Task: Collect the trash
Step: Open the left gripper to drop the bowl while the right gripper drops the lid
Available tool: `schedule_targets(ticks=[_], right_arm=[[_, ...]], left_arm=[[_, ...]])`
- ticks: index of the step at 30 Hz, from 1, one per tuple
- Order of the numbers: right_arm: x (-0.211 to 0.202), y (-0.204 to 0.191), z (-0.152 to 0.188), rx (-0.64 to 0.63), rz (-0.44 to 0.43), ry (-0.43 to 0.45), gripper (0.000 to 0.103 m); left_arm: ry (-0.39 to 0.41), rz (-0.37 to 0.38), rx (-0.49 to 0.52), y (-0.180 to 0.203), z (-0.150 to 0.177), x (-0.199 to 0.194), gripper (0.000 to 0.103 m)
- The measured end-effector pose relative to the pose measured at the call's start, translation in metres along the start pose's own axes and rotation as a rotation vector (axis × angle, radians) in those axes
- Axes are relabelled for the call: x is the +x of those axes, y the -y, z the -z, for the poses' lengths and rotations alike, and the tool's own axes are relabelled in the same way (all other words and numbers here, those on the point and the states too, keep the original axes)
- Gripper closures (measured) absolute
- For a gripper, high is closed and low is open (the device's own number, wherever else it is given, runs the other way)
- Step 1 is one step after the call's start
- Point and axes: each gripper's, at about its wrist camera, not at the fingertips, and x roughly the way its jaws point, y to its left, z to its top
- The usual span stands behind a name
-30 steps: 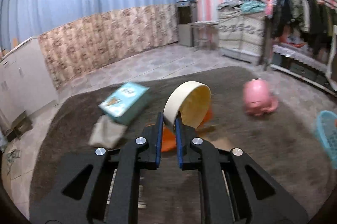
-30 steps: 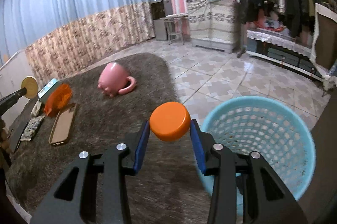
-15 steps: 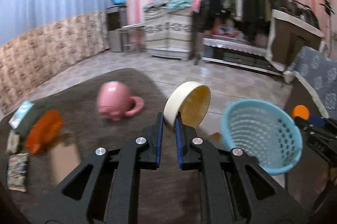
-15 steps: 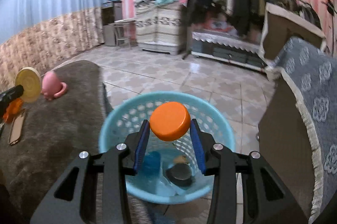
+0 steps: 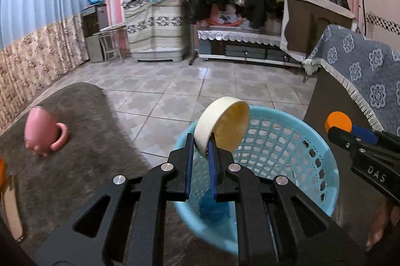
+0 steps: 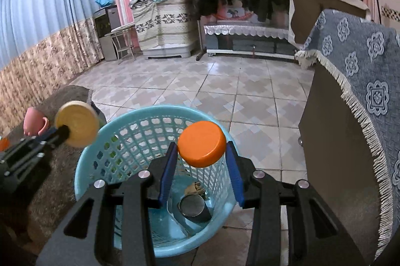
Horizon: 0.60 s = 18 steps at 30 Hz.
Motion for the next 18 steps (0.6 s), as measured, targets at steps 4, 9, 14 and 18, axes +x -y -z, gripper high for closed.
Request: schedule_targets(ticks=[4,9,14,18], right_arm=[[0.001,0.005,0.001,0.015,-0.005,-0.001,0.063],[0.003,-0.006,0.002,0.007,-0.022,-0.009,0.063],[0.004,-0.028,0.005,-0.031,-0.036,-0.005,0.063],[0.008,-0.041,0.008,-0.041,-0.039,-0.002,0.063]], left_arm=[[-0.021,-0.004,-0.004,0.0,0.0,0.01,0.073],[0.034,-0.08,-0.039,-0.016,-0.005,-0.003,0.032],[0.096,-0.156,-0.1,-0.042,-0.012,-0.023,0.018],[0.138,-0.237,-0.108,-0.057,-0.013,-0.038,0.01]])
